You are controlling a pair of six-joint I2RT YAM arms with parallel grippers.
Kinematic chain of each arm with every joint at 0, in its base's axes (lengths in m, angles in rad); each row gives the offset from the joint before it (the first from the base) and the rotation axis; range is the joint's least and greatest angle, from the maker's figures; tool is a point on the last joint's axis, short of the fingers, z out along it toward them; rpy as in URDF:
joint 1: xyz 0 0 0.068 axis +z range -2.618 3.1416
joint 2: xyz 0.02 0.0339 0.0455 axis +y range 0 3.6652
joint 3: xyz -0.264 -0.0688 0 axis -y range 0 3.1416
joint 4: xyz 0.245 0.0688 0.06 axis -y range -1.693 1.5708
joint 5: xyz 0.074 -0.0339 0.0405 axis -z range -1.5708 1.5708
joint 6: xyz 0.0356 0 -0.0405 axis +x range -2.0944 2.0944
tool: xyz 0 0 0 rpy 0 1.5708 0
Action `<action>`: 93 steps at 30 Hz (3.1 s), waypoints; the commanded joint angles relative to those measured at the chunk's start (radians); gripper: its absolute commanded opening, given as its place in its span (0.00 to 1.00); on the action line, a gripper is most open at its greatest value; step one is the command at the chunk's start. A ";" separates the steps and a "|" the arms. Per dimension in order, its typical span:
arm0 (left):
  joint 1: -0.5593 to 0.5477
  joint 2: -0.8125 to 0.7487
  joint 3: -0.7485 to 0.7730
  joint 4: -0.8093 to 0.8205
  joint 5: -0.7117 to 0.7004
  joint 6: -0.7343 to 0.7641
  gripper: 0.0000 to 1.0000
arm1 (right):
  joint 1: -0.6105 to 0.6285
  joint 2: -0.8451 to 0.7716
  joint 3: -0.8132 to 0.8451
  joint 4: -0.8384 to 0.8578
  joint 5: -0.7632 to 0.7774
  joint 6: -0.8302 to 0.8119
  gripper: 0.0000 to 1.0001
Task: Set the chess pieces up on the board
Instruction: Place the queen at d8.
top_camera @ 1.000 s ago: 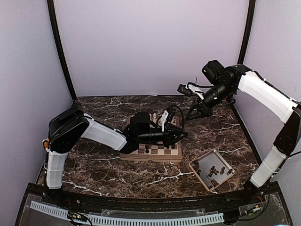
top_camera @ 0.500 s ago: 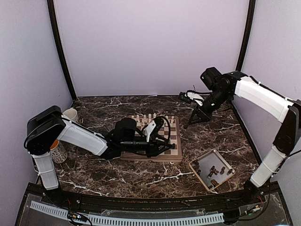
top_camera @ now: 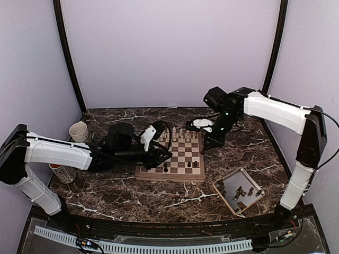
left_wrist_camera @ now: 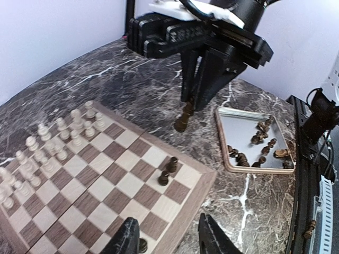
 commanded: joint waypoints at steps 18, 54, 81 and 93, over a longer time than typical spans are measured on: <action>0.089 -0.332 -0.233 -0.055 -0.277 -0.065 0.44 | 0.183 0.369 0.400 -0.110 0.032 -0.019 0.03; 0.091 -0.350 -0.276 -0.032 -0.283 -0.088 0.45 | 0.276 0.484 0.469 -0.134 0.015 -0.024 0.13; 0.091 -0.353 -0.265 -0.055 -0.266 -0.088 0.46 | 0.275 0.434 0.440 -0.133 0.029 -0.015 0.30; -0.011 -0.286 -0.064 -0.296 -0.029 0.189 0.49 | 0.155 0.090 0.161 -0.072 -0.065 -0.023 0.35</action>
